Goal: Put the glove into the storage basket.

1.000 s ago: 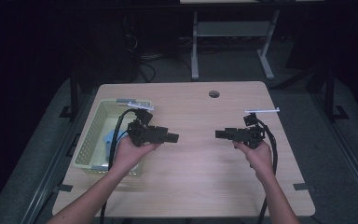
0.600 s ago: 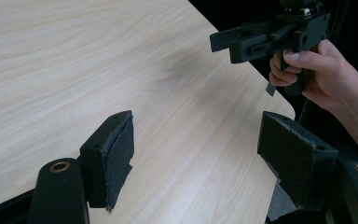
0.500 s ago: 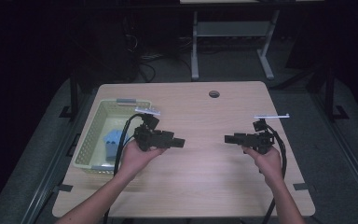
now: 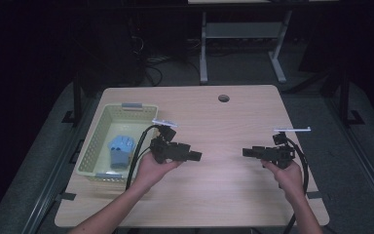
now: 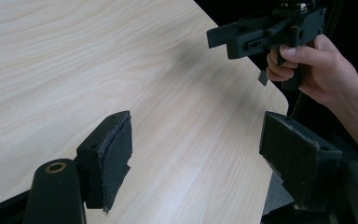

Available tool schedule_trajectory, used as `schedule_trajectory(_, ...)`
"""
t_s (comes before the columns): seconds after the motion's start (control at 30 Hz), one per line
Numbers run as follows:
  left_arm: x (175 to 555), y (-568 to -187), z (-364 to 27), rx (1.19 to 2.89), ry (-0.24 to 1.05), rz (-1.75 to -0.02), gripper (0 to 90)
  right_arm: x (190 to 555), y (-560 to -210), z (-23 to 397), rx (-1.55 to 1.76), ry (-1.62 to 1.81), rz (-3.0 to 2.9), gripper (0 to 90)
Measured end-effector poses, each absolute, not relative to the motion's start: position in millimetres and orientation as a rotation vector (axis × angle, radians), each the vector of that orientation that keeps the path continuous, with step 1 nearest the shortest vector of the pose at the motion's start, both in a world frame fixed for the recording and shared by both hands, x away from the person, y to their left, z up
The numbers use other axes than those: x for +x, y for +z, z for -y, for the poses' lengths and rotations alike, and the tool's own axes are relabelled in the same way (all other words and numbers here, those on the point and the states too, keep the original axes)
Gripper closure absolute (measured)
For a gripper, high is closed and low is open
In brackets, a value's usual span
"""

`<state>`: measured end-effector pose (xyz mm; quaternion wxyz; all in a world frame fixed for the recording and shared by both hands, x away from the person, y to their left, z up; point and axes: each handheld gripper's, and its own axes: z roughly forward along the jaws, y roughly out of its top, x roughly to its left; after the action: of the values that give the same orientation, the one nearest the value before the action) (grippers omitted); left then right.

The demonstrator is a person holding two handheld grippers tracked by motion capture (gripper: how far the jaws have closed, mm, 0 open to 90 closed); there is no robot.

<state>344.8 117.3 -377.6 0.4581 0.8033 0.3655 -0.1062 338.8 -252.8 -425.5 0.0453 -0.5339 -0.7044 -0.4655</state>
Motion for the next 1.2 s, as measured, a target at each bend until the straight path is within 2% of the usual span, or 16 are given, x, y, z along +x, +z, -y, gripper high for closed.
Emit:
schedule_trajectory(0.73,318,-404,-98,1.991,-0.267,-0.79,25.3,310,-447,265,-1.617,-1.418,2.185,32.3)
schedule_trajectory(1.2,303,-425,-100,1.943,-0.341,-0.779,25.4,292,-459,265,-1.595,-1.443,2.195,31.9)
